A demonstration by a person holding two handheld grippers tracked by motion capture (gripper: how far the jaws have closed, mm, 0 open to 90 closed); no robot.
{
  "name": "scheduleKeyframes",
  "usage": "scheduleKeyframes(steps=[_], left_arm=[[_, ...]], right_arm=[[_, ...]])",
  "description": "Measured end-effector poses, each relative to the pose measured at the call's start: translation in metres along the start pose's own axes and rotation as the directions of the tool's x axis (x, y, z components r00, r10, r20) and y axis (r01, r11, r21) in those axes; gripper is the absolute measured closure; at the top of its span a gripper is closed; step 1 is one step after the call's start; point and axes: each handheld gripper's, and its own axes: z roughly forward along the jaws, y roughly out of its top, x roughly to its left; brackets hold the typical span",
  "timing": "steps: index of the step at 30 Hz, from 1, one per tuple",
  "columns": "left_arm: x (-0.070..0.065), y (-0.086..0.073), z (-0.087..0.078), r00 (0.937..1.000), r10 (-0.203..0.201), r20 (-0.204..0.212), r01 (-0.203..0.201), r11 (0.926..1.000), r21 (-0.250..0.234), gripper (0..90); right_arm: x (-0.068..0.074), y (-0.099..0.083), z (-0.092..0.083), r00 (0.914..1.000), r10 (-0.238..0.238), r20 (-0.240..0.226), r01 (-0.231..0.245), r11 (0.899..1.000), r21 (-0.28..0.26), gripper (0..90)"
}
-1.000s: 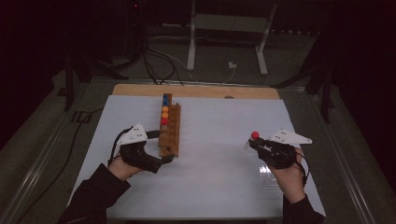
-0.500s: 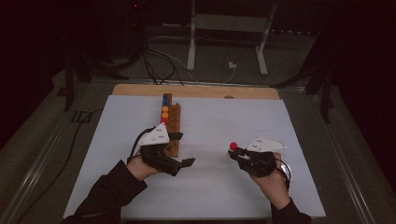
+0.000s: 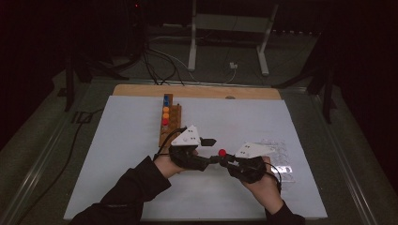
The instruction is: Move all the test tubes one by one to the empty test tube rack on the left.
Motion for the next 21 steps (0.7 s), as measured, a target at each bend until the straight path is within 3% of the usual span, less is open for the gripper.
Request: scheduleKeyframes(steps=[10, 12, 15, 18, 21], left_arm=[[0.004, 0.001, 0.015, 0.9986, 0.005, 0.053, -0.007, 0.9997, 0.024, 69.2], [0.006, 0.001, 0.015, 0.9978, -0.003, 0.066, 0.001, 0.9997, 0.023, 70.1], [0.006, 0.001, 0.015, 0.9979, 0.009, 0.064, -0.011, 0.9996, 0.028, 71.2], [0.006, 0.002, 0.012, 0.9985, -0.002, 0.054, 0.001, 0.9999, 0.016, 71.7], [0.009, 0.005, 0.003, 0.9999, 0.007, 0.014, -0.007, 1.0, -0.002, 71.8]], right_arm=[[0.001, 0.001, -0.003, 1.0, -0.004, 0.004, 0.004, 1.0, -0.007, 75.2], [0.001, 0.001, -0.003, 1.0, -0.002, 0.005, 0.002, 1.0, -0.009, 75.2], [0.0, 0.001, -0.003, 1.0, -0.003, 0.004, 0.003, 1.0, -0.01, 75.2], [0.0, 0.001, -0.004, 1.0, -0.007, 0.0, 0.007, 1.0, -0.019, 73.8], [-0.001, 0.001, -0.007, 0.9999, 0.007, 0.011, -0.007, 0.999, -0.046, 53.3]])
